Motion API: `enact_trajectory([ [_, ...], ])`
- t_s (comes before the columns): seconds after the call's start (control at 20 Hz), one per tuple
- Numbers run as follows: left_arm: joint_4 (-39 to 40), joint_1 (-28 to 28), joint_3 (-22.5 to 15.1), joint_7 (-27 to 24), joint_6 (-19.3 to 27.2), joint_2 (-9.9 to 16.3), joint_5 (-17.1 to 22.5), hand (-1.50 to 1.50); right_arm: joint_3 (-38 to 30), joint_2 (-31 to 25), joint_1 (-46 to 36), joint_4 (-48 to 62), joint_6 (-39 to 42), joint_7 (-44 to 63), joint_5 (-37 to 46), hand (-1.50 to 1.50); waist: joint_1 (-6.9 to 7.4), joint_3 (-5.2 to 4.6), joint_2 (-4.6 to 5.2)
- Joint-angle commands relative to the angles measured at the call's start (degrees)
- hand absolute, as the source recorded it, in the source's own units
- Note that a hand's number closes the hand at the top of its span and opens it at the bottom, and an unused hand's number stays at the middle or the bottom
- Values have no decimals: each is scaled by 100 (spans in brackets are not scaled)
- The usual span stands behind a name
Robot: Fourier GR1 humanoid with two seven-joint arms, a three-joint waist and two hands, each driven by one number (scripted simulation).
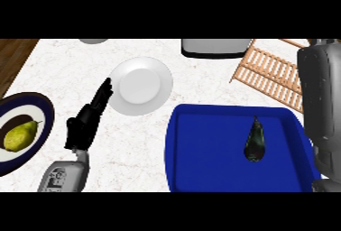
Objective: Pick the squash from the tray and place it in the tiered shelf
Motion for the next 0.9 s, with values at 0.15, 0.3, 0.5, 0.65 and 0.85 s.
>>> enact_trajectory([
  [0.15,112,-109,63,9,-2,17,21,0,-462,-265,308,365,-1455,-607,-961,150,-13,-4,-1],
  [0.3,-152,-15,0,248,-129,58,71,0,-282,-104,353,313,-1508,-410,-805,150,-14,-6,-18],
  [0.5,-119,457,-100,-289,-19,-36,-40,0,-385,-354,542,234,-1461,-705,-1226,150,-33,-7,-25],
  [0.65,54,-47,95,27,-131,85,110,0,-732,-688,646,756,-993,209,-144,150,-67,-14,-1],
  [0.85,-252,238,41,53,-37,101,-1,0,-747,-638,832,-46,-391,585,-53,-150,-88,-10,-49],
])
